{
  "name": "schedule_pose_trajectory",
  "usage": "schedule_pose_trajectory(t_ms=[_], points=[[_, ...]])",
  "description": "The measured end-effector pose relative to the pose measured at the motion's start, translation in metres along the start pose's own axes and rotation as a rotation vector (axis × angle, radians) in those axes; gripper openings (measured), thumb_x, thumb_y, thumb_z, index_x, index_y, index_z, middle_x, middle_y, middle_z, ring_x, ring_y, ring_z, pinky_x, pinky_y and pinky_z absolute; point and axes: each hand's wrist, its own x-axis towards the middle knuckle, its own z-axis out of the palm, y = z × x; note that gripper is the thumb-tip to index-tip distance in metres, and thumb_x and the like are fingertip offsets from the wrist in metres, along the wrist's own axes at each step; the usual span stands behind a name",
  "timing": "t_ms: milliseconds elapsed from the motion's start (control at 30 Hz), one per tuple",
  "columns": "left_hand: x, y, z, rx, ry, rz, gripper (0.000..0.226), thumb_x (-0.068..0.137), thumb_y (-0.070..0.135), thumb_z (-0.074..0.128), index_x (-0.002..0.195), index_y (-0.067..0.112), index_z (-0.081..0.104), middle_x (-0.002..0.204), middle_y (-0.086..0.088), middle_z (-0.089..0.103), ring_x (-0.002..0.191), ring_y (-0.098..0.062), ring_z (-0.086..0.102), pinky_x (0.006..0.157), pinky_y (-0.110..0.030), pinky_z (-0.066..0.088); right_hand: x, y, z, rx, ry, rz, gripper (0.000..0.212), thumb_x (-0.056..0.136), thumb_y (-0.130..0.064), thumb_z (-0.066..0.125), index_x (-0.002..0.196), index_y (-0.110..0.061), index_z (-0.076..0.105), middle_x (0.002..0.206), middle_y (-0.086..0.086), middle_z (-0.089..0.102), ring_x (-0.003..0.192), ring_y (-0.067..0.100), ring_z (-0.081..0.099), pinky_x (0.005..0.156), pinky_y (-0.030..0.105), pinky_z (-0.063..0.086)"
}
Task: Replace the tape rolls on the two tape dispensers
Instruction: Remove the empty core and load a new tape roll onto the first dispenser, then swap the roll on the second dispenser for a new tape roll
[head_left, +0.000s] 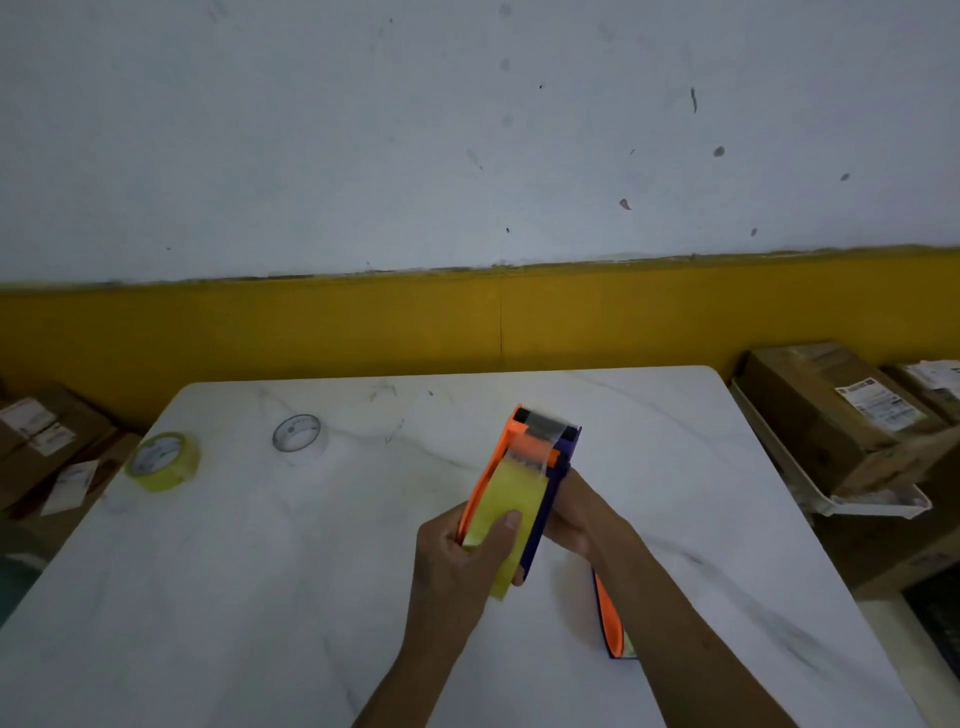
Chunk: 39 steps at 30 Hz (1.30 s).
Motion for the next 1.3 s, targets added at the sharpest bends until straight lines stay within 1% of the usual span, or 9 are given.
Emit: schedule_pose_trajectory(t_ms=[167, 300, 467, 600, 733, 867, 1000, 1133, 1300], points=[[0.000, -0.021, 0.018, 0.039, 0.089, -0.098, 0.028, 0.081, 0.038, 0.069, 0.062, 0.018, 0.069, 0.051, -0.005, 0.068, 0.048, -0.023, 0.070, 0.043, -0.029, 0.054, -0.007, 0.056, -0.016, 0.315, 0.162, 0.055, 0.045, 0.093, -0.040, 0.046, 0.108, -0.004, 0.069, 0.096, 0.017, 0.075, 0.083, 0.029, 0.073, 0.073, 0.041, 0.059], [0.012, -0.061, 0.032, -0.018, 0.228, -0.308, 0.034, 0.087, 0.042, 0.062, 0.065, 0.017, 0.069, 0.057, -0.002, 0.070, 0.054, -0.015, 0.068, 0.051, -0.024, 0.051, -0.016, 0.104, -0.025, 0.472, 0.221, 0.100, 0.043, 0.101, -0.035, 0.032, 0.102, -0.004, 0.063, 0.066, 0.007, 0.071, 0.061, 0.017, 0.070, 0.061, 0.032, 0.056], [0.023, -0.120, 0.046, 0.068, 0.246, -0.480, 0.042, 0.086, 0.045, 0.062, 0.072, 0.007, 0.071, 0.065, -0.007, 0.066, 0.060, -0.021, 0.062, 0.056, -0.031, 0.048, -0.005, 0.160, -0.046, 0.407, 0.502, 0.242, 0.034, 0.099, -0.018, 0.038, 0.113, 0.002, 0.061, 0.096, 0.022, 0.064, 0.088, 0.032, 0.065, 0.075, 0.038, 0.054], [0.029, -0.138, 0.056, 0.169, 0.258, -0.464, 0.044, 0.085, 0.048, 0.061, 0.069, 0.008, 0.070, 0.069, -0.017, 0.070, 0.063, -0.027, 0.066, 0.060, -0.042, 0.055, -0.006, 0.167, -0.043, 0.348, 0.545, 0.277, 0.034, 0.096, -0.014, 0.042, 0.119, 0.005, 0.058, 0.112, 0.030, 0.061, 0.108, 0.040, 0.059, 0.089, 0.045, 0.050], [0.033, -0.138, 0.058, 0.186, 0.230, -0.459, 0.042, 0.084, 0.051, 0.059, 0.078, 0.012, 0.072, 0.080, -0.016, 0.073, 0.079, -0.030, 0.071, 0.073, -0.045, 0.059, -0.015, 0.153, -0.047, -0.080, 0.595, 0.282, 0.022, 0.093, -0.008, 0.051, 0.085, 0.002, 0.069, 0.077, 0.019, 0.072, 0.070, 0.031, 0.070, 0.056, 0.035, 0.057], [0.032, -0.144, 0.050, 0.266, 0.115, -0.561, 0.056, 0.082, 0.061, 0.054, 0.099, 0.008, 0.065, 0.095, -0.014, 0.069, 0.091, -0.029, 0.066, 0.073, -0.035, 0.051, -0.038, 0.132, -0.044, -0.741, 0.544, 0.445, 0.038, 0.095, -0.028, 0.044, 0.082, 0.002, 0.065, 0.085, 0.022, 0.074, 0.079, 0.037, 0.074, 0.073, 0.047, 0.061], [0.038, -0.141, 0.042, 0.330, 0.032, -0.660, 0.093, 0.060, 0.083, 0.045, 0.116, 0.009, 0.056, 0.115, -0.022, 0.065, 0.105, -0.035, 0.064, 0.085, -0.038, 0.051, -0.057, 0.104, -0.031, -1.308, 0.393, 0.328, 0.039, 0.098, -0.028, 0.036, 0.060, -0.017, 0.038, 0.103, 0.017, 0.071, 0.096, 0.033, 0.068, 0.081, 0.035, 0.055], [0.053, -0.104, 0.023, 0.526, 0.073, -0.546, 0.078, 0.082, 0.064, 0.054, 0.138, 0.013, 0.035, 0.145, -0.015, 0.040, 0.132, -0.034, 0.039, 0.110, -0.048, 0.033, -0.041, 0.066, -0.014, -1.458, 0.503, 0.039, 0.039, 0.096, -0.042, 0.039, 0.090, -0.008, 0.058, 0.101, 0.013, 0.069, 0.096, 0.028, 0.064, 0.078, 0.033, 0.047], [0.078, -0.075, -0.014, 0.571, -0.072, -0.382, 0.072, 0.086, 0.047, 0.062, 0.142, 0.014, 0.031, 0.152, -0.014, 0.028, 0.140, -0.033, 0.027, 0.113, -0.049, 0.032, -0.008, 0.033, 0.020, -1.362, 0.416, -0.174, 0.047, 0.094, -0.046, 0.043, 0.128, -0.013, 0.049, 0.125, 0.010, 0.060, 0.118, 0.028, 0.055, 0.098, 0.040, 0.045]])
